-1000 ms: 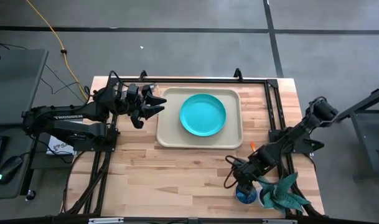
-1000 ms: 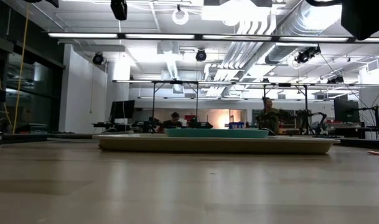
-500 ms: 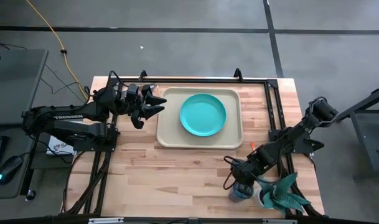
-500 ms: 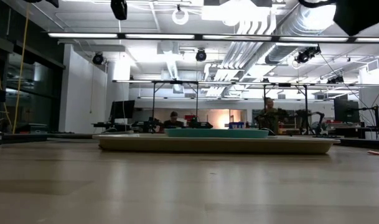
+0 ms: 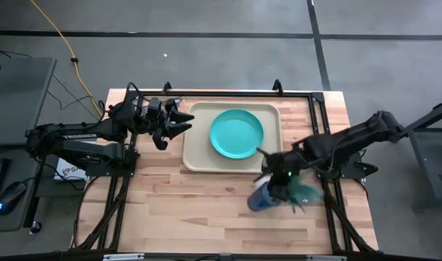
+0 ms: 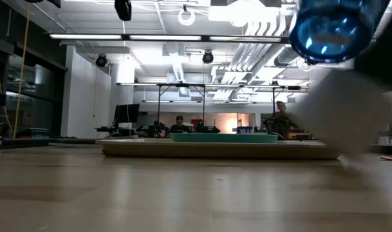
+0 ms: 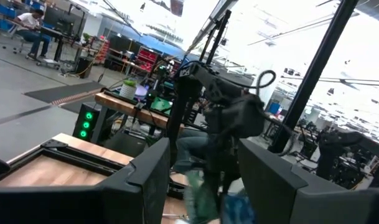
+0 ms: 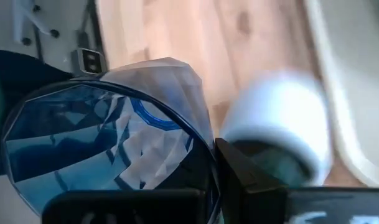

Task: Pick and place plate/cup/fork/spoon on tray
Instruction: Put the blue cup on the table, then put the blue cup on the gray tray

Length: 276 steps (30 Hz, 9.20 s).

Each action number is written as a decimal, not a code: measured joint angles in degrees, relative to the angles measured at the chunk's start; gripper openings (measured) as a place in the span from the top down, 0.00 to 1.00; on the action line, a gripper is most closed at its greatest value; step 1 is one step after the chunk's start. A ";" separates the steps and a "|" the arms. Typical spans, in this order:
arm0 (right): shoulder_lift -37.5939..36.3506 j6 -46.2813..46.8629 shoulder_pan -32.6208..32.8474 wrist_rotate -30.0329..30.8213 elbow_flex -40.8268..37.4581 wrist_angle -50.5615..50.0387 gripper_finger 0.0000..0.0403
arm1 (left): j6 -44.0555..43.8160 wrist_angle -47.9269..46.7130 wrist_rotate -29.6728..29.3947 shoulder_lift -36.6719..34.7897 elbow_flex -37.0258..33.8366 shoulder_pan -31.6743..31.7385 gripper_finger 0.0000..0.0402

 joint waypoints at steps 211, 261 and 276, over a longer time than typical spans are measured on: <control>19.88 -25.14 0.31 1.32 9.05 -8.51 0.35 | -1.53 0.00 0.00 0.00 0.00 -0.02 0.58; 1.57 -29.21 -43.66 26.94 8.01 -20.02 1.00 | -1.55 -0.02 -0.02 0.00 0.00 -0.02 0.58; 19.93 -38.89 -57.96 17.70 12.72 -12.57 1.00 | -4.66 0.01 -0.02 0.00 0.01 -0.07 0.58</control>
